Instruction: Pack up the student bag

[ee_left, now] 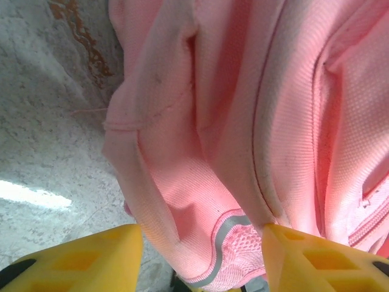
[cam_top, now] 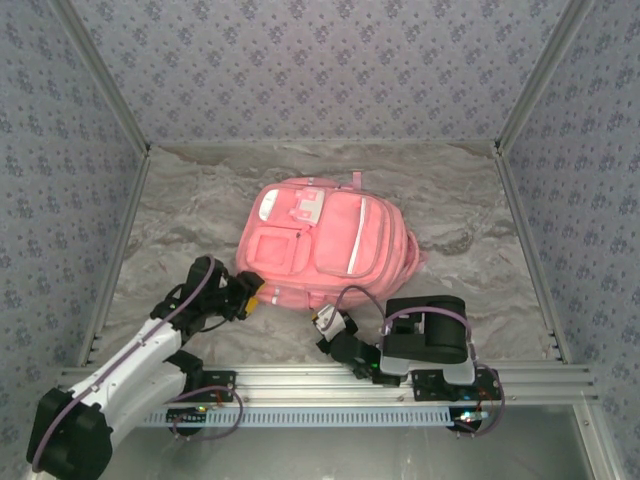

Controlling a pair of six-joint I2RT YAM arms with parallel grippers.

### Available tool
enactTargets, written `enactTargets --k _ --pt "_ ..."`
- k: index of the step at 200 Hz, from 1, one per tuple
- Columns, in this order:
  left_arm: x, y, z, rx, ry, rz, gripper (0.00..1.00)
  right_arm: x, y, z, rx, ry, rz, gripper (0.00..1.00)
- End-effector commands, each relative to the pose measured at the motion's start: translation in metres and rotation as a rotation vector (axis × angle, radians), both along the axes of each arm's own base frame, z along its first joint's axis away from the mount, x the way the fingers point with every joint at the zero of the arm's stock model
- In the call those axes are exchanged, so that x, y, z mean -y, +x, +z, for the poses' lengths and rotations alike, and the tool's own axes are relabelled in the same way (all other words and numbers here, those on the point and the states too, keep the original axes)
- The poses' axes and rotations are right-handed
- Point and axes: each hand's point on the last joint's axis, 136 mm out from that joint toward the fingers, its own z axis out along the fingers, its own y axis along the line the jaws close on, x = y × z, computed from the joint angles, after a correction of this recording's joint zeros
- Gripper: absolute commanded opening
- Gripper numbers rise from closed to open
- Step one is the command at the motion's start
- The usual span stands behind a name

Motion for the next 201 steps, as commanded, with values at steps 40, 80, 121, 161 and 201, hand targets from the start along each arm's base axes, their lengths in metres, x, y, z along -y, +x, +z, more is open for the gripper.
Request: enactTargets --k 40,80,121,161,201 --pt "-0.008 -0.011 -0.012 -0.052 0.014 0.069 0.44 -0.005 0.002 -0.001 -0.019 0.050 -0.008 0.00" --pt "-0.005 -0.009 -0.014 -0.041 0.010 0.069 0.40 -0.003 0.003 -0.004 -0.026 0.064 -0.014 0.00" --pt "0.002 -0.003 -0.023 -0.050 0.024 0.057 0.40 -0.002 0.002 -0.004 -0.027 0.064 -0.013 0.00" --pt "-0.001 0.016 -0.021 -0.003 0.103 0.055 0.23 0.004 0.006 -0.001 -0.018 0.040 -0.042 0.00" --pt "-0.012 0.036 -0.008 0.021 0.121 0.113 0.00 0.019 0.009 0.002 -0.036 -0.016 -0.095 0.00"
